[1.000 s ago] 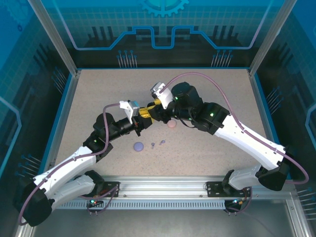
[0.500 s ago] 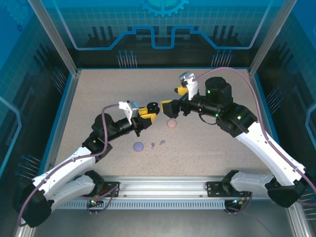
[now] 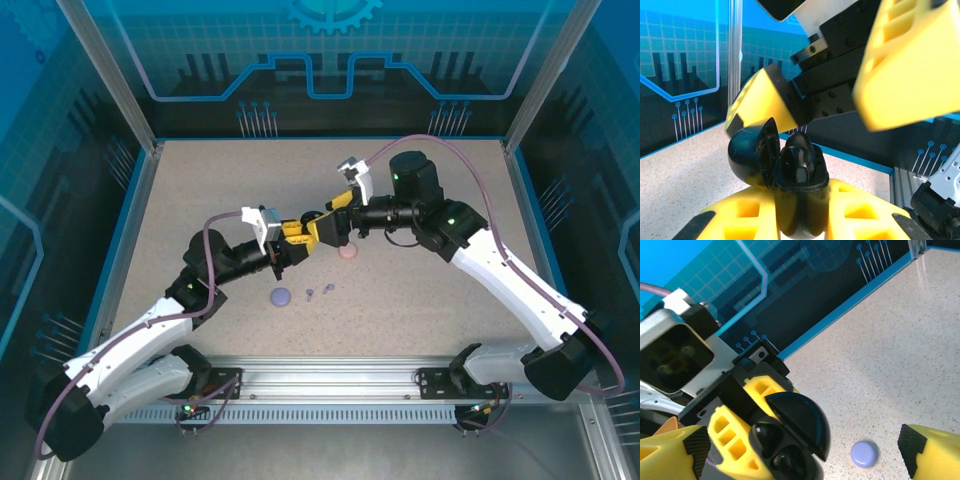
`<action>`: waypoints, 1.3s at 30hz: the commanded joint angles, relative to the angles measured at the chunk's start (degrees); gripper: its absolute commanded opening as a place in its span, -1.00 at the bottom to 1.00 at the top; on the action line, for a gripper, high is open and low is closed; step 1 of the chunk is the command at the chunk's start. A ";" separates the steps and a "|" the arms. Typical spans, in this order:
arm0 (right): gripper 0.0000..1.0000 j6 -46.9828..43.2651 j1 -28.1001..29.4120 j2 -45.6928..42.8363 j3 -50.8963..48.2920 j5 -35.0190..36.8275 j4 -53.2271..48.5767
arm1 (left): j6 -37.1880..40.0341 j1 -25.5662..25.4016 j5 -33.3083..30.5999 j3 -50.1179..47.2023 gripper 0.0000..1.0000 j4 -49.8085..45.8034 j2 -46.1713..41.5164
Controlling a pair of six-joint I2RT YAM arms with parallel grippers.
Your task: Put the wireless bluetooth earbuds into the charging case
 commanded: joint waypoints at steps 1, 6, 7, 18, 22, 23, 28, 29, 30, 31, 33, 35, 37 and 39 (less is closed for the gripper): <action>1.00 0.75 0.19 0.71 2.94 -2.27 -0.30 | 1.93 -0.31 1.98 1.82 -1.00 2.14 -1.09; 1.00 1.47 0.29 1.82 3.59 -5.71 0.20 | 3.28 -0.33 2.08 1.82 -1.00 1.57 -0.92; 0.99 1.52 0.28 1.88 3.77 -6.47 0.29 | 3.34 -0.27 1.96 1.82 -1.00 1.53 -0.83; 0.63 0.14 0.29 2.17 5.84 -12.49 -2.46 | 3.23 -0.31 -0.58 1.66 -1.00 0.96 -0.83; 0.54 -0.39 0.34 2.16 6.54 -12.90 -3.65 | 3.32 -0.29 -1.42 1.47 -1.00 0.83 -0.91; 0.53 -0.49 0.29 2.15 6.66 -13.00 -3.94 | 3.41 -0.33 -1.61 1.47 -1.00 0.74 -0.94; 0.45 -1.54 0.30 1.91 7.45 -12.30 -5.41 | 3.76 -0.33 -2.23 1.29 -1.00 0.20 -0.91; 0.43 -1.70 0.29 1.58 7.47 -12.11 -5.50 | 3.76 -0.31 -2.27 1.21 -1.00 0.18 -0.91; 0.42 -1.80 0.29 1.44 7.40 -11.82 -5.57 | 3.76 -0.26 -2.36 1.16 -1.00 0.12 -0.90; 0.41 -1.89 0.28 1.25 7.31 -11.57 -5.68 | 3.77 -0.32 -2.41 1.12 -1.00 0.12 -0.92; 0.41 -2.06 0.20 0.86 7.26 -11.17 -6.00 | 3.72 -0.32 -2.45 0.95 -1.00 0.12 -0.88; 0.41 -2.45 0.14 0.74 7.23 -10.50 -6.85 | 3.67 -0.29 -2.49 0.99 -1.00 0.18 -0.83; 0.42 -2.86 0.03 0.51 7.21 -9.17 -7.72 | 3.60 -0.29 -2.36 0.95 -1.00 0.25 -0.90; 0.43 -3.07 -0.24 0.07 6.89 -7.09 -8.20 | 3.54 -0.30 -2.45 0.94 -1.00 0.12 -0.91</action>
